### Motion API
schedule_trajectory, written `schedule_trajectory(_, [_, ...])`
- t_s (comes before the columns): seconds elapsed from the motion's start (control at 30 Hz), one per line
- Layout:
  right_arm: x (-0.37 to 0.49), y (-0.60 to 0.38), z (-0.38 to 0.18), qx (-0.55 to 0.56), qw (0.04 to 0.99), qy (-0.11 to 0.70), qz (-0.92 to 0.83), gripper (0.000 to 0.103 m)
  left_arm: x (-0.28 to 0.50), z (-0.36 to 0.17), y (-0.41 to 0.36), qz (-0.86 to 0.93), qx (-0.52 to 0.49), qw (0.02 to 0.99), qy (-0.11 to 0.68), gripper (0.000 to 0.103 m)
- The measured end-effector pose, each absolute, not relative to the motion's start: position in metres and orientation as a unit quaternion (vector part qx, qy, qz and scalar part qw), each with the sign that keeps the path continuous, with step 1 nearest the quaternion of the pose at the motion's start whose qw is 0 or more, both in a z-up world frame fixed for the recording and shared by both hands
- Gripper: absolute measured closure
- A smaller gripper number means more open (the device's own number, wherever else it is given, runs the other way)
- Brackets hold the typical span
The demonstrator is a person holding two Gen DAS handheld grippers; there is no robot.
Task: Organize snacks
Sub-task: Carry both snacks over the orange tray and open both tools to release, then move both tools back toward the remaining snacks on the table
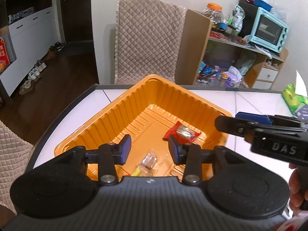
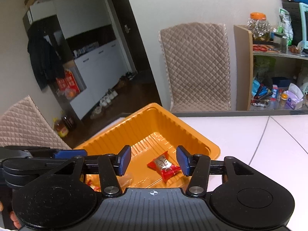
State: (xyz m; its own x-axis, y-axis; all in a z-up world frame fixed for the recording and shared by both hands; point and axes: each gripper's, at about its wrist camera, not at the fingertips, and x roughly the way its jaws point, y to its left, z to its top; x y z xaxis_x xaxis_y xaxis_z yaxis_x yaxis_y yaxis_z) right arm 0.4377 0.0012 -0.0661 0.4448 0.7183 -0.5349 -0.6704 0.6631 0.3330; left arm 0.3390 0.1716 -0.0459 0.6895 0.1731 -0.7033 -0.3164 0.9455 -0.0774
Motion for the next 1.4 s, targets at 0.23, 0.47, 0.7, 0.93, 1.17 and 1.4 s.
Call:
schedule_trajectory(0.23, [0.398,-0.041,-0.041,0.071,0.859,0.319,0.393,0.049,0.299,-0.025,0.156,0.112,-0.095,0.923,0.356,0.064])
schedule_trajectory(0.47, [0.354,-0.094,-0.034,0.104,0.869,0.326,0.358,0.047,0.257,-0.012,0.131,0.082,-0.086,0.929,0.351,0.064])
schedule_trajectory(0.7, [0.302,-0.143,-0.039,0.114,0.878,0.342,0.314,0.046,0.222,-0.013,0.102,0.047,-0.074,0.929,0.358,0.064])
schedule_trajectory(0.93, [0.256,-0.179,-0.048,0.108,0.885,0.357,0.279,0.046,0.2,-0.025,0.068,0.008,-0.063,0.925,0.376,0.064])
schedule_trajectory(1.17, [0.229,-0.21,-0.06,0.097,0.893,0.371,0.236,0.046,0.188,-0.042,0.042,-0.021,-0.046,0.919,0.391,0.064])
schedule_trajectory(1.4, [0.222,-0.236,-0.071,0.086,0.898,0.383,0.198,0.046,0.192,-0.053,0.025,-0.037,-0.035,0.917,0.396,0.064])
